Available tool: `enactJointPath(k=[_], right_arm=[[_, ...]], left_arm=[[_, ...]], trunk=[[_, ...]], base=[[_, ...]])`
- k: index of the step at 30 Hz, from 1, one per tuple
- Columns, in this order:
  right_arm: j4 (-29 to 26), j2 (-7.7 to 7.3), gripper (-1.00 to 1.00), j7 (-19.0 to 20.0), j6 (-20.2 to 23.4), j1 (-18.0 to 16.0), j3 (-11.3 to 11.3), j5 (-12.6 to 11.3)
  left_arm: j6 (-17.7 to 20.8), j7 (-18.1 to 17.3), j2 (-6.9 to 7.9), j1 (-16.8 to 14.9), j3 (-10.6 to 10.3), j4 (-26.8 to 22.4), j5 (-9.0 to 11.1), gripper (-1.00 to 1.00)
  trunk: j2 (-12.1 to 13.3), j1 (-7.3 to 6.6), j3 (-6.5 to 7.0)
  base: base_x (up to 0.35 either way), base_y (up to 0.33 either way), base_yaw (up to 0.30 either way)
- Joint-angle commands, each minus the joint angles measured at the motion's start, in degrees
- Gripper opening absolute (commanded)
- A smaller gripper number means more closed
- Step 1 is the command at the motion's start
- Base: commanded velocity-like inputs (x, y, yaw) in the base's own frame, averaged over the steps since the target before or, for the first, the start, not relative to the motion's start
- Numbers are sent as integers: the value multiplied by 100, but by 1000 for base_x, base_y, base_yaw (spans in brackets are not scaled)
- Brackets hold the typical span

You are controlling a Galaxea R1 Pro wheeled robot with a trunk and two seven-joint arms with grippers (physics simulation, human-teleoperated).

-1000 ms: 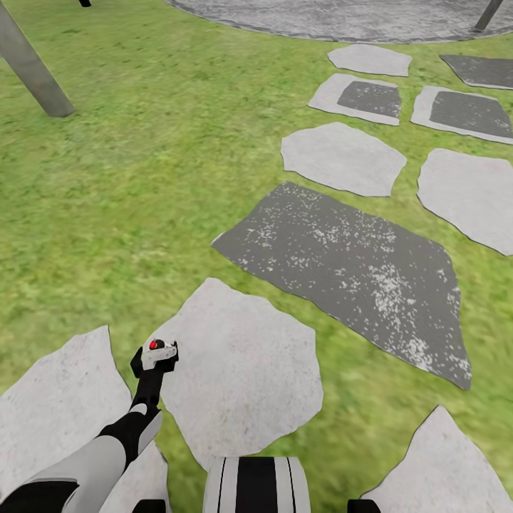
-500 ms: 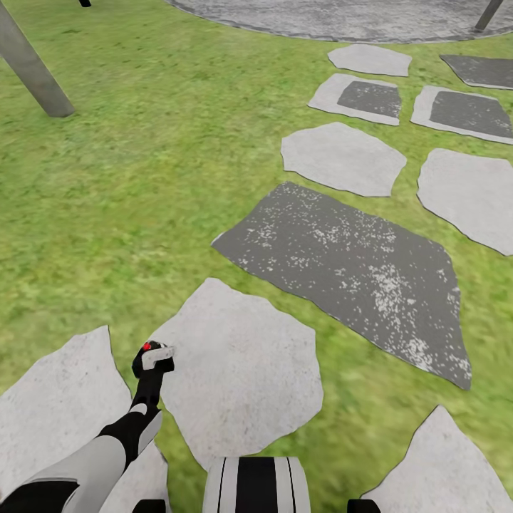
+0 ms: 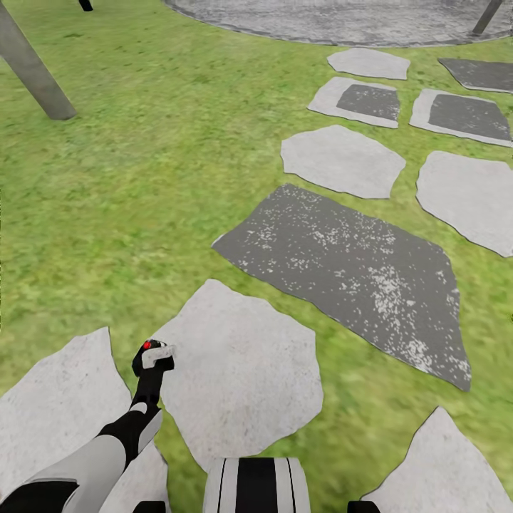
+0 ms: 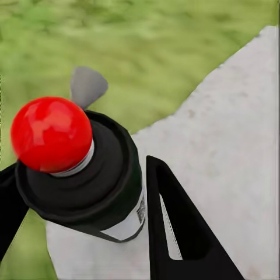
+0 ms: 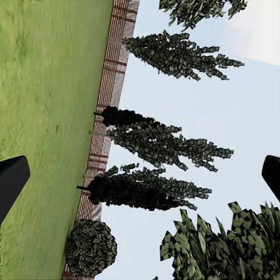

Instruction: In the garden, pick up the pesticide atomizer on the floor and spray pesticide onto both trees until each tree trunk is fully covered.

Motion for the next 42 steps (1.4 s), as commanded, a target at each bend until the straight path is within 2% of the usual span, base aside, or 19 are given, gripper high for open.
enactJointPath(k=[1,42], right_arm=[[1,0,100,-6,-18,0,-46,49],[11,0,100,-5,-18,0,-46,58]], left_arm=[[-18,-4,1,-2,-11,3,35,-100],[-11,-6,1,-5,-11,5,26,-100]], trunk=[[0,-3,20],[55,-109,929]], base=[[0,0,0],[0,0,0]])
